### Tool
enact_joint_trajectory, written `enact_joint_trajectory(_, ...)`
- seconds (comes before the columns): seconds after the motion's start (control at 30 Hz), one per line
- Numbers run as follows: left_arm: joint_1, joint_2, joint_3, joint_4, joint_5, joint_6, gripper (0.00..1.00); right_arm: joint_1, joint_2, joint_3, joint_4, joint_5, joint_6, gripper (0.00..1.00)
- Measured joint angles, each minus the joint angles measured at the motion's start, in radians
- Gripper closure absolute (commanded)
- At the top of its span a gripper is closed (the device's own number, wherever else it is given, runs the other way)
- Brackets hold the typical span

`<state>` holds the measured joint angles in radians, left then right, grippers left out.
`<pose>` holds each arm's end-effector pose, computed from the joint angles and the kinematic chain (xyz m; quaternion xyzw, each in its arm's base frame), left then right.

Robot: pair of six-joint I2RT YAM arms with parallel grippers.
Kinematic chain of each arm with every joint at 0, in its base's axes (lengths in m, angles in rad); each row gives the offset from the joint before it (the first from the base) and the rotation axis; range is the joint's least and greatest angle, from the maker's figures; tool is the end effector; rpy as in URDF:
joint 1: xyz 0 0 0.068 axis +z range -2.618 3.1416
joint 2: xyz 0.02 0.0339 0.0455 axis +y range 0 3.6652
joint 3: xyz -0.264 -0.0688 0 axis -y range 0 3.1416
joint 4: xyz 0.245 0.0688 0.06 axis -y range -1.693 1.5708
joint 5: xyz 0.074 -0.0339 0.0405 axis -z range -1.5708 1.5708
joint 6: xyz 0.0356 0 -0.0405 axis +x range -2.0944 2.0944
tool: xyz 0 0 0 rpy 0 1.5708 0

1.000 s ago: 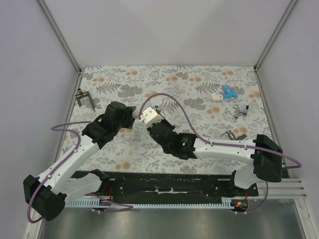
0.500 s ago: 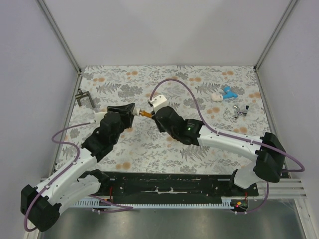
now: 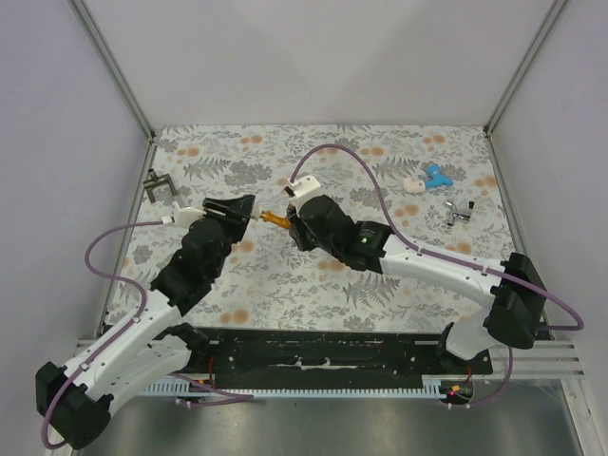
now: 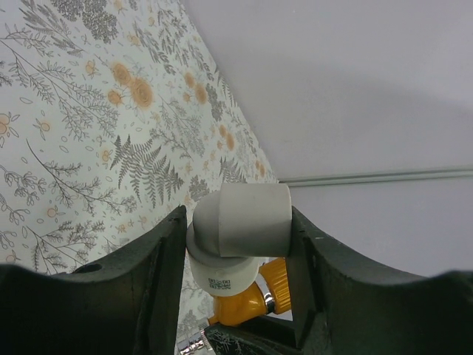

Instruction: Install the water faucets

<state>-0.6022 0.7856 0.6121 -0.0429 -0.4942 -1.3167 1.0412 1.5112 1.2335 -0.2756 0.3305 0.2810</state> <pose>0.1644 -0.0925 0.2944 -0.4078 0.6544 -0.3881 0.5048 0.1857 0.2944 0.3110 -0.2452 0.8297 0.1816 0.4674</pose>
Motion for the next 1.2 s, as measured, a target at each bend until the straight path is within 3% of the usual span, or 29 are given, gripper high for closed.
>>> enact_joint_trajectory(0.33,-0.001,-0.019,-0.093,0.206,-0.008,0.098,0.98,-0.080,0.001,0.011,-0.016,-0.197,0.158,1.00)
enact_joint_trajectory(0.77,-0.002,-0.129,-0.251,0.510,0.035,0.303,0.98,-0.171,0.001,0.008,0.010,-0.472,0.243,1.00)
enact_joint_trajectory(1.0,-0.001,-0.085,-0.312,0.658,0.053,0.314,0.98,-0.231,-0.028,-0.090,0.127,-0.576,0.290,1.00)
enact_joint_trajectory(1.2,-0.002,-0.019,-0.310,0.688,0.059,0.314,0.98,-0.267,-0.028,-0.154,0.207,-0.626,0.315,1.00)
